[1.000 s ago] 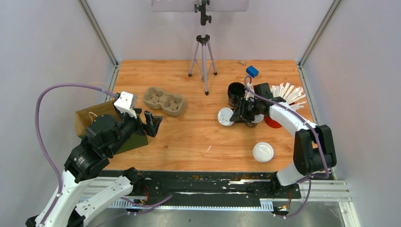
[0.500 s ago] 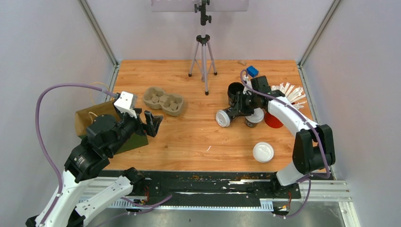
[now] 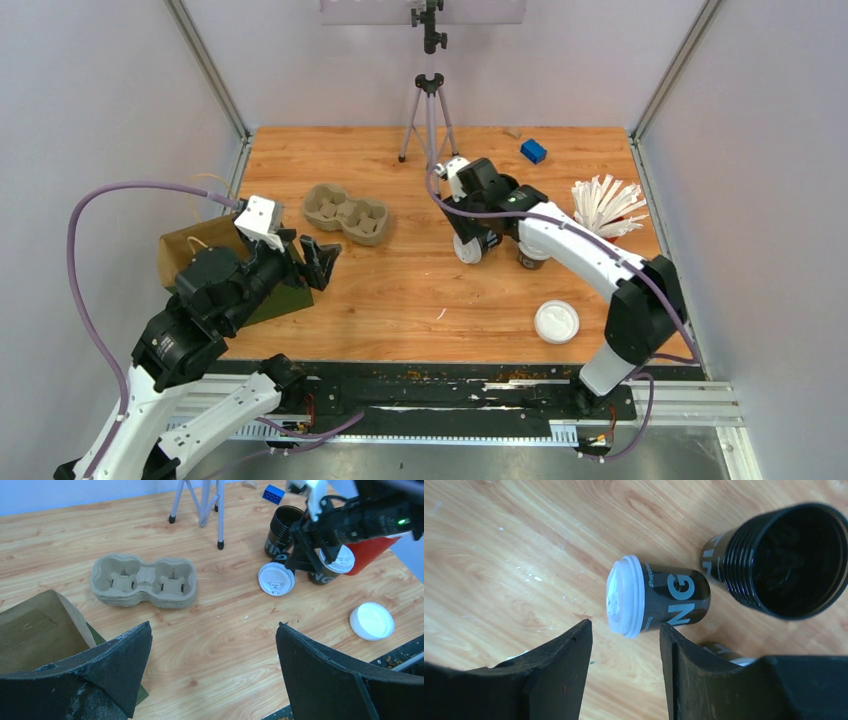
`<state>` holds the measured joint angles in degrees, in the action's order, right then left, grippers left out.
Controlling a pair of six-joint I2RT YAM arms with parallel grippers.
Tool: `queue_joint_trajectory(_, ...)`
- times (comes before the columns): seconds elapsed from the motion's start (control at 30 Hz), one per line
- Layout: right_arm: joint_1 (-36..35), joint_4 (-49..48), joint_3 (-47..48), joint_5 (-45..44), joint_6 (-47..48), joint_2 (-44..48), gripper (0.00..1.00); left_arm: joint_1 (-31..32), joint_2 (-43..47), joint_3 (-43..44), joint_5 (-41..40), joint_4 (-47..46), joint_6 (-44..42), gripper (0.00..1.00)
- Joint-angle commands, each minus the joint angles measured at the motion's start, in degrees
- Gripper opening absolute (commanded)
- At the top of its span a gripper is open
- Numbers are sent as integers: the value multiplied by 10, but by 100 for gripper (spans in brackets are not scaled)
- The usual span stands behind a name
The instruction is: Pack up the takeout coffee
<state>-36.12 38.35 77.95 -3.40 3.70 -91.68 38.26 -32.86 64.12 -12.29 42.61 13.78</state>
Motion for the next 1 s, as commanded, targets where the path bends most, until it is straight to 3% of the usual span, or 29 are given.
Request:
queue_joint_trajectory(0.0,-35,22,47,-133,72,-65,53,-2,4,7,-9,-14,-1,100)
queue_joint_trajectory(0.1,-48,22,60,-183,85,-100,53,-2,3,9,-11,-14,-4,100)
queue_joint_trajectory(0.3,-52,25,78,-202,91,-156,50,-1,-1,10,-11,-14,-7,100)
queue_joint_trajectory(0.47,-54,16,69,-188,88,-155,34,-2,-2,8,-13,-15,-9,100)
queue_joint_trajectory(0.63,-55,19,66,-170,73,-128,28,-2,-2,7,-12,-15,-10,100)
queue_joint_trajectory(0.83,-53,48,65,-58,0,-68,27,-2,1,10,-12,-10,-9,100)
queue_joint_trajectory(0.97,-16,49,42,98,-102,-16,28,-2,5,11,-12,-5,-7,100)
